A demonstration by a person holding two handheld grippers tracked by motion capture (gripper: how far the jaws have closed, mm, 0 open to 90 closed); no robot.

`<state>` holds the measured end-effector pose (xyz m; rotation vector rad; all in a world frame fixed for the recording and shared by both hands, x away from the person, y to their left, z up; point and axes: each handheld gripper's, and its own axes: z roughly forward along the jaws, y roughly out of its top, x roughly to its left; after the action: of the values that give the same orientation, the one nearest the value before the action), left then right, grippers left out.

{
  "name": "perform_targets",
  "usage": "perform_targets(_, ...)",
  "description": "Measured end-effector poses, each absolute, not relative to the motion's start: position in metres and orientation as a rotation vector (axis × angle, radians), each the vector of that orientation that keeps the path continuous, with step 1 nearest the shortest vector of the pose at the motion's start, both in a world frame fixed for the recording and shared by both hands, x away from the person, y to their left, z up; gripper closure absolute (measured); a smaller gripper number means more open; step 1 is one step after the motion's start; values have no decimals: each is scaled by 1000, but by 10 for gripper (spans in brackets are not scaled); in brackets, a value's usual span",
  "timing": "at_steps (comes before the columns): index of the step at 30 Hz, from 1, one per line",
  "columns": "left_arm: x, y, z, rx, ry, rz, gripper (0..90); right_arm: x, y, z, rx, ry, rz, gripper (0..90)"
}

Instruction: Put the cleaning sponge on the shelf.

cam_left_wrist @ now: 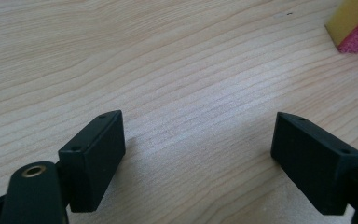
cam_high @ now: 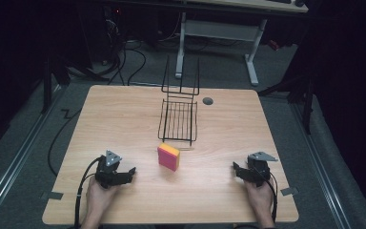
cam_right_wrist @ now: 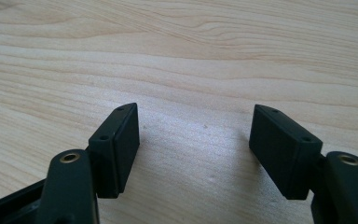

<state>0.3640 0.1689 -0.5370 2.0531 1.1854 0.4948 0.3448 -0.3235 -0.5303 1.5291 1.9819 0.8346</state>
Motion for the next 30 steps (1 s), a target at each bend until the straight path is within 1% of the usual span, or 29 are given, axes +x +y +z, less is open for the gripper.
perform_targets(16,364,168,-536,2088,1167,481,134,344,-323,-530,1529,1985,838,337)
perform_targets(18,363,168,-535,2089,1168,497,125,345,-323,-530,1527,1985,837,337)
perform_targets(30,352,166,-528,2067,1145,463,121,344,-323,-530,1524,1988,837,337)
